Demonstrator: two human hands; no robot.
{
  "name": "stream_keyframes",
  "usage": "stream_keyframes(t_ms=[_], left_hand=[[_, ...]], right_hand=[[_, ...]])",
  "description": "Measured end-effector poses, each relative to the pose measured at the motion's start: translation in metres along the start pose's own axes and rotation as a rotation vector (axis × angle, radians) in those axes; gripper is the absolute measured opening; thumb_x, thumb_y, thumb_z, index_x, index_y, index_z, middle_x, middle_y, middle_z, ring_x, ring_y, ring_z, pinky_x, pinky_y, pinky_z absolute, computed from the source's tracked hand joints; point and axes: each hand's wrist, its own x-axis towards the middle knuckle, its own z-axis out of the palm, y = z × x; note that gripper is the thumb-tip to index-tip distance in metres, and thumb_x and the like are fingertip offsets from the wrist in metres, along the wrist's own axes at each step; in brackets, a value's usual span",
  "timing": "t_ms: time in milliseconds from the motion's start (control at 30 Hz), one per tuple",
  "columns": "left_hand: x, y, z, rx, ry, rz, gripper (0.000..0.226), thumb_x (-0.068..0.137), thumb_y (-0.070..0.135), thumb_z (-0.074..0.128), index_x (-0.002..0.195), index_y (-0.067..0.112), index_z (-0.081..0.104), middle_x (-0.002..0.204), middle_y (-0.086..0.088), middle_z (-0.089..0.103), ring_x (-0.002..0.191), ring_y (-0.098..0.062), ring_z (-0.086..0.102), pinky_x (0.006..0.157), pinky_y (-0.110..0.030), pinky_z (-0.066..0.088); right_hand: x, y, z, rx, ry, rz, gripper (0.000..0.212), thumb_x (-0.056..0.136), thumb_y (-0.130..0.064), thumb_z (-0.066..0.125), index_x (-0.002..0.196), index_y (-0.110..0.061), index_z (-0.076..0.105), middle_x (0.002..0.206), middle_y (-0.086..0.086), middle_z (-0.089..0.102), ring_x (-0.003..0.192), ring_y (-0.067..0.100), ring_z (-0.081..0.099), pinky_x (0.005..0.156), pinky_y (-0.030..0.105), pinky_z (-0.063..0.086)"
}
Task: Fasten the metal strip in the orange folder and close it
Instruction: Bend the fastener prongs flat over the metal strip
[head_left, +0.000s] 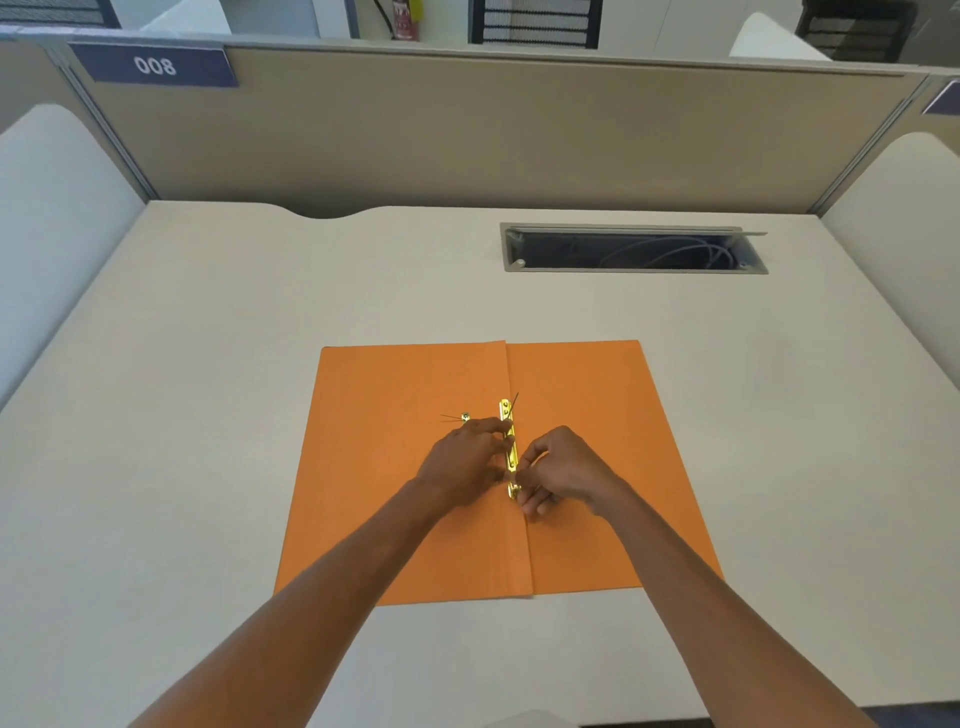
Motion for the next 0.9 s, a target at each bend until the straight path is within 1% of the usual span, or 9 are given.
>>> stream_keyframes(t_ms=[67, 200, 333, 400, 500, 667, 767, 833, 900], left_hand=[[0.000, 0.001, 0.000, 0.009, -0.005, -0.012, 0.041, 0.086, 0.027, 0.067, 0.126, 0.019, 0.061, 0.148, 0.007, 0.042, 0.135, -0.017, 0.039, 0.099, -0.036, 0.042], [0.000, 0.003, 0.000, 0.002, -0.009, -0.032, 0.041, 0.086, 0.026, 0.068, 0.126, 0.018, 0.061, 0.148, 0.009, 0.042, 0.134, -0.017, 0.040, 0.096, -0.037, 0.044], [0.000, 0.003, 0.000, -0.015, -0.010, -0.042, 0.042, 0.087, 0.026, 0.068, 0.127, 0.018, 0.060, 0.148, 0.009, 0.042, 0.134, -0.017, 0.040, 0.095, -0.037, 0.045], [0.000, 0.003, 0.000, -0.021, -0.011, -0.044, 0.042, 0.087, 0.025, 0.067, 0.128, 0.018, 0.059, 0.149, 0.009, 0.041, 0.134, -0.017, 0.040, 0.095, -0.037, 0.045], [0.000, 0.003, 0.000, -0.031, -0.027, -0.058, 0.043, 0.087, 0.025, 0.067, 0.129, 0.019, 0.059, 0.150, 0.010, 0.040, 0.135, -0.017, 0.039, 0.098, -0.038, 0.043], [0.000, 0.004, 0.000, -0.035, -0.032, -0.067, 0.043, 0.087, 0.027, 0.067, 0.128, 0.019, 0.059, 0.150, 0.010, 0.040, 0.135, -0.018, 0.039, 0.098, -0.040, 0.044], [0.000, 0.004, 0.000, -0.027, -0.029, -0.072, 0.043, 0.087, 0.027, 0.068, 0.128, 0.019, 0.059, 0.150, 0.010, 0.040, 0.134, -0.018, 0.039, 0.098, -0.040, 0.044], [0.000, 0.005, 0.001, -0.010, -0.027, -0.071, 0.042, 0.087, 0.026, 0.067, 0.128, 0.018, 0.059, 0.150, 0.010, 0.040, 0.135, -0.019, 0.039, 0.098, -0.040, 0.044], [0.001, 0.006, 0.001, 0.004, -0.029, -0.069, 0.042, 0.088, 0.025, 0.067, 0.128, 0.017, 0.058, 0.150, 0.009, 0.039, 0.135, -0.020, 0.038, 0.098, -0.041, 0.044]], right_hand=[[-0.005, 0.004, 0.005, -0.030, 0.050, -0.058, 0.006, 0.080, 0.007, 0.061, 0.082, 0.007, 0.066, 0.073, 0.025, 0.073, 0.064, 0.039, 0.073, 0.050, 0.034, 0.056], [-0.011, 0.018, 0.023, -0.186, 0.204, -0.218, 0.021, 0.083, 0.007, 0.053, 0.075, 0.000, 0.072, 0.069, 0.022, 0.072, 0.066, 0.036, 0.072, 0.061, 0.041, 0.059], [-0.015, 0.034, 0.041, -0.299, 0.348, -0.316, 0.023, 0.089, 0.000, 0.053, 0.093, -0.005, 0.076, 0.083, 0.017, 0.074, 0.079, 0.032, 0.065, 0.067, 0.037, 0.055], [-0.016, 0.037, 0.046, -0.345, 0.389, -0.341, 0.023, 0.090, -0.003, 0.054, 0.097, -0.007, 0.076, 0.083, 0.015, 0.073, 0.073, 0.027, 0.059, 0.063, 0.030, 0.046], [-0.018, 0.039, 0.048, -0.395, 0.406, -0.363, 0.022, 0.091, -0.004, 0.054, 0.092, -0.008, 0.076, 0.078, 0.013, 0.072, 0.065, 0.020, 0.050, 0.059, 0.031, 0.042], [-0.022, 0.037, 0.042, -0.471, 0.389, -0.343, 0.020, 0.091, -0.006, 0.054, 0.084, -0.005, 0.072, 0.081, 0.011, 0.071, 0.071, 0.028, 0.061, 0.063, 0.038, 0.051], [-0.021, 0.032, 0.044, -0.506, 0.379, -0.312, 0.027, 0.090, -0.006, 0.054, 0.064, -0.013, 0.055, 0.077, 0.015, 0.066, 0.066, 0.028, 0.047, 0.055, 0.033, 0.034], [-0.019, 0.029, 0.047, -0.488, 0.376, -0.271, 0.022, 0.091, -0.007, 0.054, 0.070, -0.010, 0.058, 0.084, 0.018, 0.065, 0.071, 0.027, 0.044, 0.054, 0.031, 0.026], [-0.016, 0.026, 0.048, -0.467, 0.369, -0.228, 0.014, 0.092, -0.009, 0.054, 0.083, -0.004, 0.062, 0.095, 0.017, 0.064, 0.084, 0.030, 0.051, 0.058, 0.031, 0.028]])
